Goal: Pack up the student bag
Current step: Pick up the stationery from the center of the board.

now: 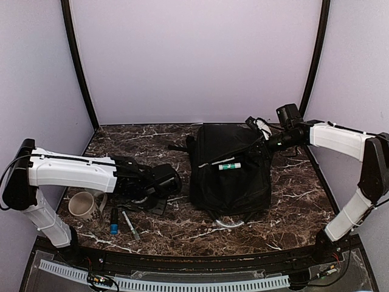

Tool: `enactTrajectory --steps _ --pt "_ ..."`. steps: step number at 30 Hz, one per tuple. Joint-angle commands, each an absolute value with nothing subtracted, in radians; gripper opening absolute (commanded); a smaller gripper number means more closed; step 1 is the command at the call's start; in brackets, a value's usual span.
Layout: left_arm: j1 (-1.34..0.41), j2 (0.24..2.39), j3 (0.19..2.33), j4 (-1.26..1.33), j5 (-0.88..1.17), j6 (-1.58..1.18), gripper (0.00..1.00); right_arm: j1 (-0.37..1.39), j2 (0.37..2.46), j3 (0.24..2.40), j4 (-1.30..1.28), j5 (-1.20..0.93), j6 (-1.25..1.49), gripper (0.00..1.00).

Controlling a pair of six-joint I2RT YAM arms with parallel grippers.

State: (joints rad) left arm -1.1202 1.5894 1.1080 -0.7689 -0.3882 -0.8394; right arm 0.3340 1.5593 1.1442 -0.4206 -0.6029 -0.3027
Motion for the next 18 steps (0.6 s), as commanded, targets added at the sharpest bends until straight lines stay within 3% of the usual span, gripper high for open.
enactTrajectory --steps 1,8,18 --pt "-1.123 1.606 1.059 -0.85 -0.26 -1.089 0.45 0.334 1.558 1.164 -0.347 -0.657 -0.313 0.0" --pt "-1.123 1.561 0.977 -0.858 -0.234 -1.306 0.44 0.335 1.563 1.171 -0.351 -0.682 -0.309 0.0" --pt "-1.073 1.471 0.933 -0.939 -0.323 -1.326 0.43 0.335 1.555 1.162 -0.348 -0.676 -0.311 0.0"
